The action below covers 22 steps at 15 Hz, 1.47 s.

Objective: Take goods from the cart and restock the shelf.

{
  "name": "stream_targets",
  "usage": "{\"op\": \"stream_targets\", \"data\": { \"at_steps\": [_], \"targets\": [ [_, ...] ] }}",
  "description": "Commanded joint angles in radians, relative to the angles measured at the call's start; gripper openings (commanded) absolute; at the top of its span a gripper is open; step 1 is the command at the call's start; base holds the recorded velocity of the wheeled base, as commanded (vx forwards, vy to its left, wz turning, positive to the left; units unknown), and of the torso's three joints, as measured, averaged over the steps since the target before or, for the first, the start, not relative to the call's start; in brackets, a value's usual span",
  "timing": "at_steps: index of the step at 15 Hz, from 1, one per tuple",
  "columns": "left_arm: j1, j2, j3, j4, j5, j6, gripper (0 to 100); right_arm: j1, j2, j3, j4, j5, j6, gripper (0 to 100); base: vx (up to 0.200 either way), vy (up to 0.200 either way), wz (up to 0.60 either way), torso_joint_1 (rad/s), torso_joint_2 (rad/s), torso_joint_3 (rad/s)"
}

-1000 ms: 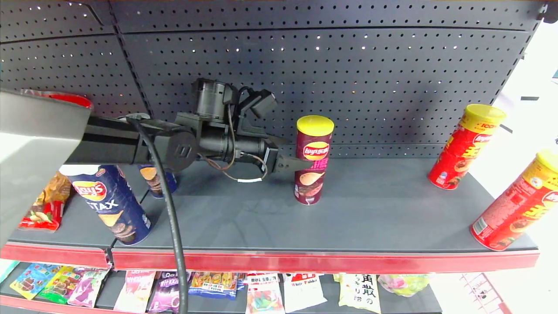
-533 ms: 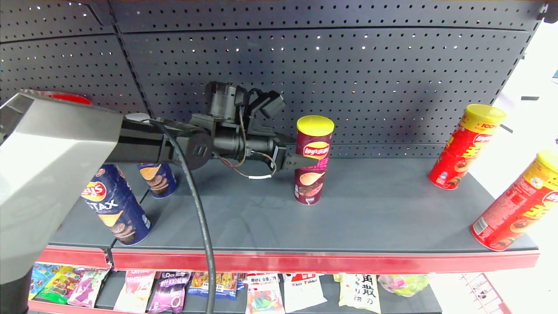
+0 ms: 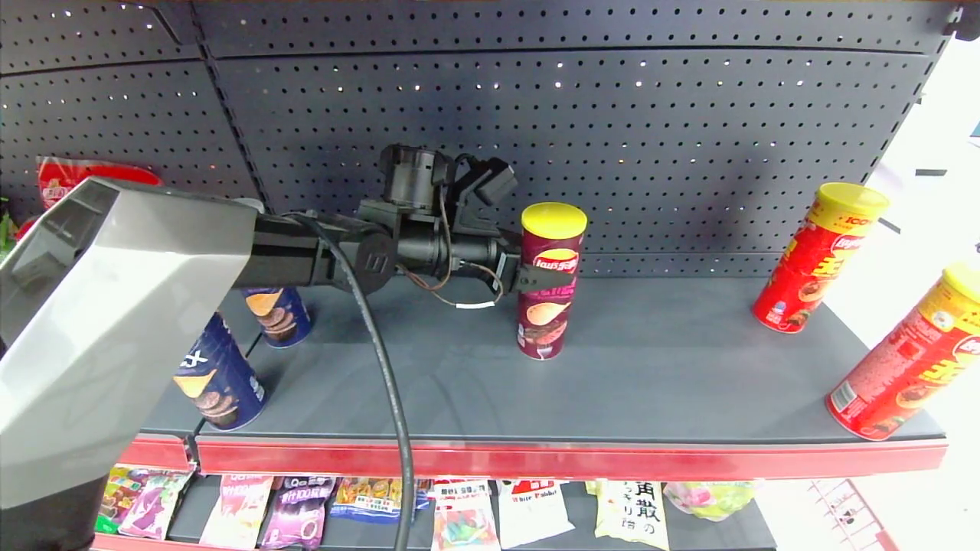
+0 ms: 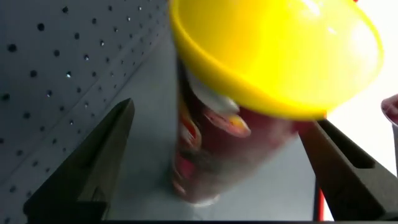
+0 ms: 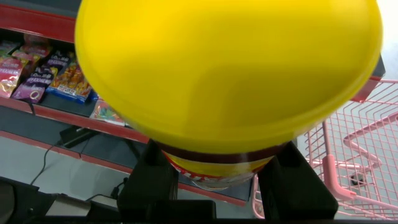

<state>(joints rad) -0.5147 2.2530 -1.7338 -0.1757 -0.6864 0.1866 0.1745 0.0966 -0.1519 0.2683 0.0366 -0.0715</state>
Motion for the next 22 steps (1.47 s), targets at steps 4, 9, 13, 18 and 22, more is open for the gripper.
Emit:
{"op": "stream_targets", "data": {
  "at_steps": [4,9,13,18,22],
  "targets": [
    [-0.015,0.022,-0.02,-0.005,0.016,-0.033,100,0.0,0.002,0.0,0.0,-0.001,-0.001,0,0.0,0.0,0.0,0.0,0.0,0.0],
    [-0.013,0.043,-0.05,-0.004,0.018,-0.032,0,0.0,0.002,0.0,0.0,0.0,-0.001,0,0.0,0.0,0.0,0.0,0.0,0.0],
    [-0.015,0.031,-0.035,-0.004,0.016,-0.03,0,0.0,0.002,0.0,0.0,0.0,-0.001,0,0.0,0.0,0.0,0.0,0.0,0.0],
    [-0.015,-0.179,0.215,-0.005,-0.047,-0.024,0,0.0,0.002,0.0,0.0,0.0,-0.001,0,0.0,0.0,0.0,0.0,0.0,0.0],
    [-0.015,-0.277,0.372,-0.007,-0.101,0.019,0,0.0,0.002,0.0,0.0,0.0,-0.001,0,0.0,0.0,0.0,0.0,0.0,0.0]
  ]
}}
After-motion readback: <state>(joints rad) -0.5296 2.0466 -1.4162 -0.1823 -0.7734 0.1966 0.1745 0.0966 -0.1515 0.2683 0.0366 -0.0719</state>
